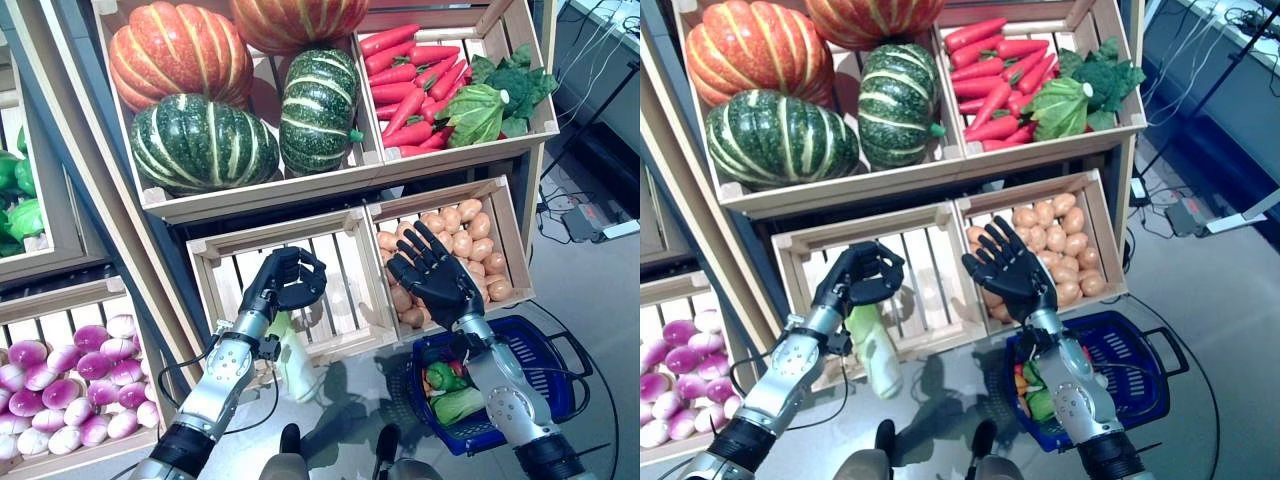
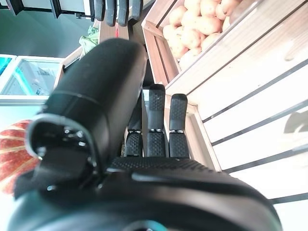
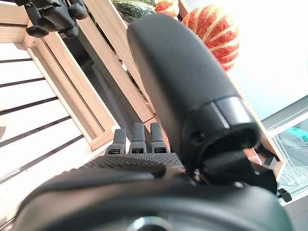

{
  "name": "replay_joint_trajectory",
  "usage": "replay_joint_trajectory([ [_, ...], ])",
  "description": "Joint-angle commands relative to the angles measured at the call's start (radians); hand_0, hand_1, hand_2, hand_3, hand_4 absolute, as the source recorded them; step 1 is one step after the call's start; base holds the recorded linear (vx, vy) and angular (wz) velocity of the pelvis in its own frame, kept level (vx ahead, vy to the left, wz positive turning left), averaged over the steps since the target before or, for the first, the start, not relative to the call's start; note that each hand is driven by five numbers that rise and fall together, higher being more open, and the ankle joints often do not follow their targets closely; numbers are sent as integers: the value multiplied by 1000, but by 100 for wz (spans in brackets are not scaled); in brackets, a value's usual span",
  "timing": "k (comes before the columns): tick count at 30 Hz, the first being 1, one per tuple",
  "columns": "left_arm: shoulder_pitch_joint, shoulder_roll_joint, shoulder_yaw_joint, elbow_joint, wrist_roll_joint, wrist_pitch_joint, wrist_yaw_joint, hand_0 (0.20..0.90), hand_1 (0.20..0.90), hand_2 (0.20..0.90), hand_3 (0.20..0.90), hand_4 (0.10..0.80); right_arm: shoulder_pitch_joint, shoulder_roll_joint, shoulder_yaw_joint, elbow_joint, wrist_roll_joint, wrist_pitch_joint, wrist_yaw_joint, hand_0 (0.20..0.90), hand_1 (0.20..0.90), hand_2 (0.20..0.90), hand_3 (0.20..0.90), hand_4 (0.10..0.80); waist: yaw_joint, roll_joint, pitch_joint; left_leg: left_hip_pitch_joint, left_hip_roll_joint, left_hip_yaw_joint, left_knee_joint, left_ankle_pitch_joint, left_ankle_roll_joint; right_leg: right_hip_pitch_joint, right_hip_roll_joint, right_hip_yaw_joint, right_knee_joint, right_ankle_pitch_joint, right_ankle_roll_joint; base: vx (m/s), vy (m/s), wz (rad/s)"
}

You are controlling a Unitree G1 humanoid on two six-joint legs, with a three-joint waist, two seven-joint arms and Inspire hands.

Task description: Put vegetables into the basket

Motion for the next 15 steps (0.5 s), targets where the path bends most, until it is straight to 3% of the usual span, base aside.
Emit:
replay_joint_trajectory([
  [1, -31, 5, 11, -60, 0, -89, 11, 300, 300, 300, 300, 400, -30, 3, -33, -120, 21, -65, 1, 900, 900, 900, 900, 800, 8, -29, -79, -22, -39, -12, -4, -8, 15, 46, 1, -15, 45, -51, -16, 44, 14, 0],
  [14, 2, 28, 52, -90, 10, -77, 16, 302, 302, 302, 302, 402, 44, 24, -59, -92, 49, -97, -41, 900, 900, 900, 900, 800, -10, -23, -78, -18, -38, -3, -1, -12, 20, 34, 0, -3, 57, -54, -13, 6, 2, 0],
  [15, 2, 28, 55, -93, 23, -75, 19, 787, 787, 787, 787, 725, 47, 27, -63, -89, 46, -94, -39, 900, 900, 900, 900, 800, -11, -22, -77, -19, -38, -2, 1, -12, 20, 32, 1, -1, 59, -54, -13, 0, 0, 0],
])
